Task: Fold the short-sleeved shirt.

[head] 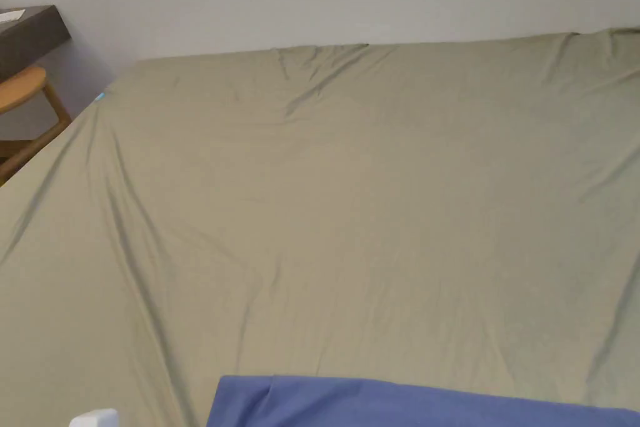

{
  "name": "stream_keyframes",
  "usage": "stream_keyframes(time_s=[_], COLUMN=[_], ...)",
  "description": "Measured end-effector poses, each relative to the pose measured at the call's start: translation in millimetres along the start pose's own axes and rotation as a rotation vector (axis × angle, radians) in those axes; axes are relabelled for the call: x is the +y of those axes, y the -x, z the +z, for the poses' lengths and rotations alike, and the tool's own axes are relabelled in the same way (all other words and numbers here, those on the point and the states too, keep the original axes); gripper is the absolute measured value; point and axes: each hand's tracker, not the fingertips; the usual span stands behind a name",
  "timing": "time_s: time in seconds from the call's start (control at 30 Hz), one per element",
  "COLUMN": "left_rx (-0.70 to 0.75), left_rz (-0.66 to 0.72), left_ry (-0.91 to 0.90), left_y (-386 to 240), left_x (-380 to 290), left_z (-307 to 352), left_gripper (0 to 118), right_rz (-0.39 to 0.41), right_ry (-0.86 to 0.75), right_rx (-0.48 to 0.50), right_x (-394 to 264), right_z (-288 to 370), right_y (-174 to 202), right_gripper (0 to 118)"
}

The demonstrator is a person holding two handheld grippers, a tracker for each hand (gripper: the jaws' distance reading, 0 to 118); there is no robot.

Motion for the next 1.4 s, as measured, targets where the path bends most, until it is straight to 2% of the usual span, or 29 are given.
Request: stream_keyframes(time_s=[0.03,0.07,0.1,0.13,0.17,0.2,0.3,0.37,0.4,0.5,0.63,0.67,0.7,0.73,0.77,0.8,0.93,0.97,1.03,1.1,1.17,1.2,1.27,1.33,1.4], left_rx=[-0.018,-0.030,-0.053,-0.088,-0.130,-0.142,-0.086,-0.186,-0.236,-0.299,-0.445,-0.419,-0.368,-0.337,-0.369,-0.390,-0.443,-0.463,-0.565,-0.560,-0.614,-0.606,-0.633,-0.645,-0.669], left_rz=[0.024,0.038,0.052,0.059,0.062,0.062,0.082,0.144,0.202,0.281,0.315,0.296,0.261,0.219,0.208,0.213,0.199,0.172,0.196,0.249,0.232,0.220,0.205,0.225,0.224], left_ry=[-0.028,-0.069,-0.082,-0.081,-0.088,-0.089,-0.054,-0.023,-0.013,0.041,0.180,0.190,0.192,0.217,0.269,0.339,0.454,0.470,0.420,0.459,0.448,0.459,0.466,0.475,0.499], left_y=[-1.8,-3.8,-4.2,-1.7,1.9,4.8,20.7,39.4,47.6,69.5,92.4,91.8,94.8,99.5,104.3,106.0,111.1,109.2,108.0,122.6,123.1,87.5,74.5,93.3,88.7], left_x=[4.7,8.6,12.4,10.5,11.5,12.1,14.7,19.9,23.1,40.0,56.8,59.2,62.1,63.2,62.9,59.8,55.6,52.1,53.2,50.9,48.4,52.3,51.0,55.2,59.1], left_z=[7.1,13.9,19.2,23.8,25.7,25.1,14.4,7.4,0.4,-23.3,-60.6,-70.3,-78.4,-86.3,-99.0,-111.9,-135.3,-140.0,-141.4,-158.5,-160.7,-145.3,-143.7,-158.4,-163.0], left_gripper=[116,109,91,65,17,1,0,0,0,0,0,10,43,89,118,113,116,116,116,116,117,117,117,117,117], right_rz=[-0.037,-0.063,-0.072,-0.083,-0.094,-0.108,-0.146,-0.203,-0.249,-0.347,-0.298,-0.283,-0.274,-0.271,-0.270,-0.266,-0.263,-0.270,-0.283,-0.286,-0.293,-0.306,-0.313,-0.304,-0.281], right_ry=[-0.031,-0.042,-0.040,-0.048,-0.058,-0.061,-0.036,-0.038,-0.037,-0.051,-0.056,-0.056,-0.046,-0.045,-0.048,-0.049,-0.045,-0.040,-0.036,-0.031,-0.032,-0.033,-0.030,-0.018,-0.006], right_rx=[0.011,0.034,0.060,0.082,0.091,0.093,0.122,0.161,0.214,0.308,0.243,0.230,0.231,0.230,0.228,0.227,0.201,0.201,0.191,0.171,0.164,0.171,0.179,0.185,0.187], right_x=[8.0,16.3,21.9,25.2,27.5,28.0,24.7,23.3,20.8,12.8,11.0,11.2,10.4,10.1,9.5,8.8,4.3,-3.0,-6.8,-7.8,-9.0,-11.9,-14.2,-12.6,-7.5], right_z=[5.3,9.8,13.4,15.9,17.7,16.2,13.8,15.8,15.7,18.0,26.7,29.5,30.2,31.8,33.2,33.6,33.7,32.2,32.3,31.0,30.1,29.4,26.8,22.1,16.7], right_y=[1.7,-3.9,-3.0,-2.1,-1.3,0.5,-0.2,8.1,7.8,9.1,22.8,27.6,32.8,37.2,42.0,46.8,60.6,42.7,41.8,53.3,55.1,48.2,42.7,43.3,63.1], right_gripper=[118,109,91,60,5,0,0,0,0,0,0,0,0,0,0,0,0,0,0,0,0,0,0,0,0])
